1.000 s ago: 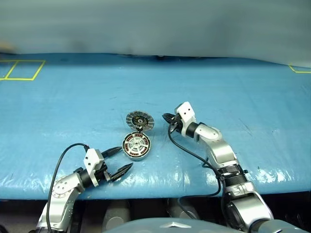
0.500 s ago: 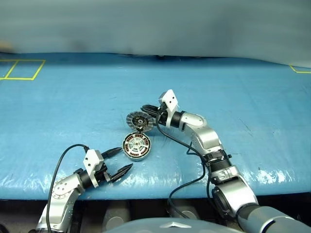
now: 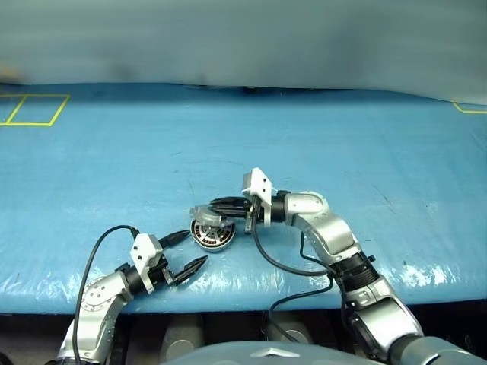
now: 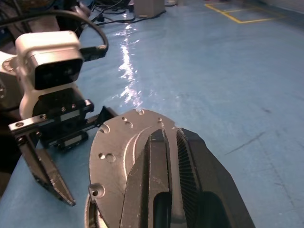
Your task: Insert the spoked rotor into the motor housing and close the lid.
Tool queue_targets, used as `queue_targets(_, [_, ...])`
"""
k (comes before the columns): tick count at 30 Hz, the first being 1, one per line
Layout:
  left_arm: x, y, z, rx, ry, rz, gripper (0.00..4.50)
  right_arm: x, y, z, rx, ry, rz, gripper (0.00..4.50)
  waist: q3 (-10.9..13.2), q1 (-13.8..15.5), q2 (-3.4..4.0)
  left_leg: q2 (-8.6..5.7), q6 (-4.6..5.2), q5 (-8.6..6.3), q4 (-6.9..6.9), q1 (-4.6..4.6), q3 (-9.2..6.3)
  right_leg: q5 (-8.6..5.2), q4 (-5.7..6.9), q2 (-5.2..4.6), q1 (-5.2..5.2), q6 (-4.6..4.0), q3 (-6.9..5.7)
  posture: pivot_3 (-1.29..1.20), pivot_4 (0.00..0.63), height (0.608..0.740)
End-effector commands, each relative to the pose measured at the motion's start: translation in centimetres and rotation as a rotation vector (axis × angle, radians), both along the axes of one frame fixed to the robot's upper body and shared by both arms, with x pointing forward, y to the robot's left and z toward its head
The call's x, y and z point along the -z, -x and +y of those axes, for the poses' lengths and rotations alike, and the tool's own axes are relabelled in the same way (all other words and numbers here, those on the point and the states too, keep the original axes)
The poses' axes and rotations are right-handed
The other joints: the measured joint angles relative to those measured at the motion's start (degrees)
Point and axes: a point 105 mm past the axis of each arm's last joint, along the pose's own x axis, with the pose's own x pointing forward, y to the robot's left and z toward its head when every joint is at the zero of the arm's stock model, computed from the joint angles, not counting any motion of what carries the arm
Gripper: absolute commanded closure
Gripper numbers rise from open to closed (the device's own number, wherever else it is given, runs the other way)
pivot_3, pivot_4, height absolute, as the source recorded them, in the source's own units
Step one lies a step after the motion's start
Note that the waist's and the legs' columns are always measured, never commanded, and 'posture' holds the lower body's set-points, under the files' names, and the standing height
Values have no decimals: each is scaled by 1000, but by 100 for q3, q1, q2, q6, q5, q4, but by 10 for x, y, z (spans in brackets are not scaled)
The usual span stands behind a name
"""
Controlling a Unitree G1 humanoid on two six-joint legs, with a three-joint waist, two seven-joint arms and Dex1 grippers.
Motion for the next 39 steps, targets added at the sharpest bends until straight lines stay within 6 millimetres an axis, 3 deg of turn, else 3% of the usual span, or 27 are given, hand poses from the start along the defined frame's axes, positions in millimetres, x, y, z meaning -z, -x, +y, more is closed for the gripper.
queue_targets(1, [-3, 0, 1, 8, -3, -13, 372, 7, 10, 4, -39, 52, -45, 4128, 0, 8, 0, 0, 0, 0, 2, -1, 0, -4, 0, 0, 0, -7, 0, 0, 150, 740])
queue_targets(8, [-3, 1, 2, 10, -9, -9, 372, 32, 6, 1, 13, 145, -44, 4128, -2, 9, -3, -1, -1, 0, 4, 3, 4, -4, 0, -1, 3, -7, 2, 0, 150, 740])
queue_targets(12, [-4, 2, 3, 10, -11, -7, 372, 37, 6, -1, 31, 148, -36, 4128, -3, 9, -4, -1, -1, 0, 5, 9, 4, -4, 0, -1, 8, -7, 2, 0, 150, 740])
queue_targets(15, [-4, 3, 3, 11, -12, -5, 372, 26, 5, -1, 59, 70, -23, 4128, -4, 11, -6, -1, -1, 0, 5, 13, 4, -4, 0, -1, 12, -8, 3, 0, 150, 740])
queue_targets(19, [-3, 3, 1, 16, -10, -4, 372, -6, -4, 0, 135, -117, -45, 4128, -3, 14, -6, -1, -1, 0, 4, 6, 4, -5, -1, -2, 7, -8, 3, 0, 150, 740])
queue_targets(22, [-3, 1, 0, 18, -8, -6, 372, -11, -3, -2, 138, -128, -76, 3577, -3, 12, -5, -1, -1, 0, 3, 4, 4, -4, -1, -2, 4, -8, 3, 0, 150, 740])
queue_targets(31, [-4, -2, -2, 20, -4, -17, 372, -11, 9, 0, 76, -100, -99, 689, -2, 12, -4, 0, -1, 0, 1, 4, 4, -5, -1, -1, 3, -8, 3, 0, 150, 740])
queue_targets(39, [-3, 0, 0, 12, -6, -10, 372, 6, 6, 4, 94, -48, -84, 689, -3, 16, -5, -1, -1, 0, 1, 4, 4, -5, -1, -2, 3, -9, 3, 0, 150, 740])
